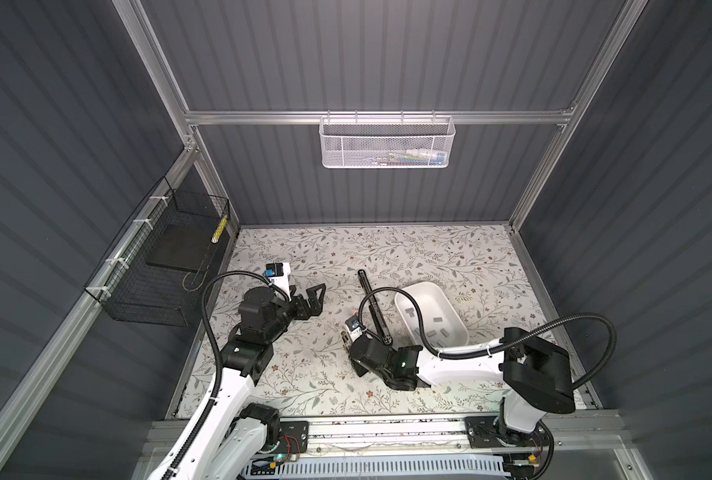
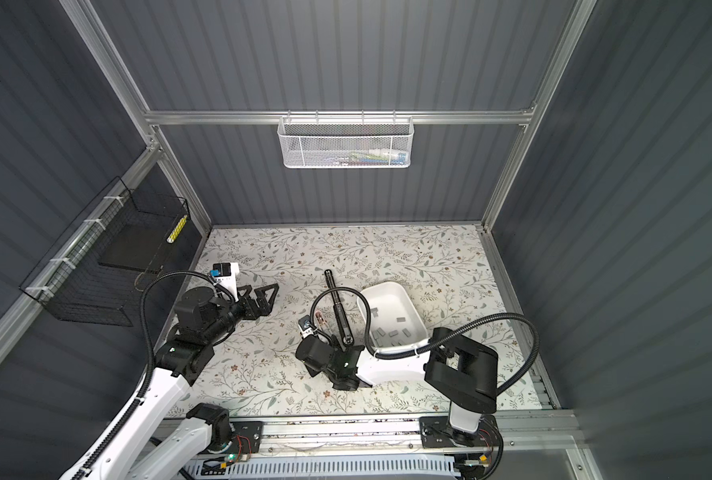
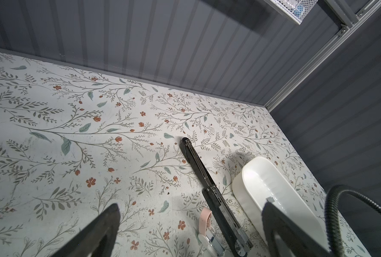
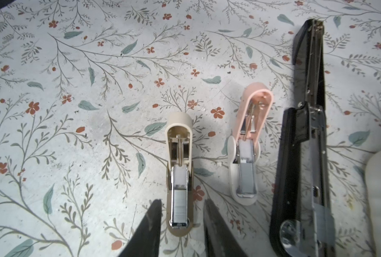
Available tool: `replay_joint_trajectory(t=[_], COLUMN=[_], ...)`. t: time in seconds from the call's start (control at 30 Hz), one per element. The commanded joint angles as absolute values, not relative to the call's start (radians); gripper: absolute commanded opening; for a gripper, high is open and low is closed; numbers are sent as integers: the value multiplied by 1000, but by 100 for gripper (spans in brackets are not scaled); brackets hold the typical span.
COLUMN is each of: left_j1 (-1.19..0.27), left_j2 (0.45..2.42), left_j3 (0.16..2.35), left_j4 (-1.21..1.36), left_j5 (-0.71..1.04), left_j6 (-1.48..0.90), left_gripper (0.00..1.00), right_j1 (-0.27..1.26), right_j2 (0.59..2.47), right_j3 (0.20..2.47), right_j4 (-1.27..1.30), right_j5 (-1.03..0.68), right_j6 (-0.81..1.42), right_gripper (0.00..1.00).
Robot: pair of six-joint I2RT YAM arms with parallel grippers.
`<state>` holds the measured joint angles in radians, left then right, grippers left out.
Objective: Load the staples into the stapler
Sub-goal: 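Open the right gripper and lift it off the beige stapler while the left gripper moves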
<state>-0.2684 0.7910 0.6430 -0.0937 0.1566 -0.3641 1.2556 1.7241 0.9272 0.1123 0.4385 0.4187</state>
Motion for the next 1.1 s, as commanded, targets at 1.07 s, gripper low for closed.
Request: replay_joint_trajectory(t=[1.07], left_j1=[-265], left_j2=[894], left_j3=[595], left_j4=[7], left_j5=[152], left_j6=[-670], left_gripper=[100], right_j1=[1254], right_j2=[1820], right_j3=[626], right_j4=[573], right_j5=[285], right_j6=[213], right_gripper=[56])
